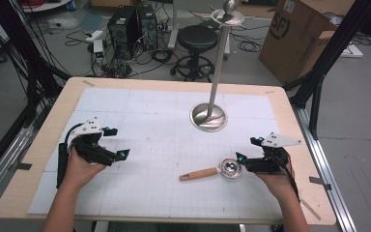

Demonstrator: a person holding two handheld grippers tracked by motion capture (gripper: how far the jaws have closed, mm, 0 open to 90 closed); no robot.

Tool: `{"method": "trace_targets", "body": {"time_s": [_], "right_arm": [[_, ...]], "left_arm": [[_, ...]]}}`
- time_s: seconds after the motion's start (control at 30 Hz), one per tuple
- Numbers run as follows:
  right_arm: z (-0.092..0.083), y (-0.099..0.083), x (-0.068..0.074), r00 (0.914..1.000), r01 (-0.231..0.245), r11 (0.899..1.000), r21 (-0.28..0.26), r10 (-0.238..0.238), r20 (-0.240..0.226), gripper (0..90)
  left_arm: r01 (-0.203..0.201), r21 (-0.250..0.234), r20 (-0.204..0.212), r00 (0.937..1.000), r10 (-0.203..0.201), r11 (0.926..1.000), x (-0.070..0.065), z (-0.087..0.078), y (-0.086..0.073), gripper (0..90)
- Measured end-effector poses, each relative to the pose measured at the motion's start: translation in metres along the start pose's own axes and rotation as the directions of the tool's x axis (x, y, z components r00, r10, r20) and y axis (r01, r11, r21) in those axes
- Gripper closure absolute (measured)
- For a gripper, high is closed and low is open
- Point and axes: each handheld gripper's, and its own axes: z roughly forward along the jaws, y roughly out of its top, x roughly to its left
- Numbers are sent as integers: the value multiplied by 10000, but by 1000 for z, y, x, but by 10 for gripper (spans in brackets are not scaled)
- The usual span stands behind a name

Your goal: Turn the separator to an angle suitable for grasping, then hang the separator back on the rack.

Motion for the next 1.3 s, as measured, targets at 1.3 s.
{"method": "trace_targets", "body": {"time_s": [1.3], "right_arm": [[16, 22, 29, 9765, 1459, 9858, 836, -1300, -1720, 178]], "left_arm": [[50, -119, -87, 9999, -52, 9999, 3, -6, -1, 16]]}}
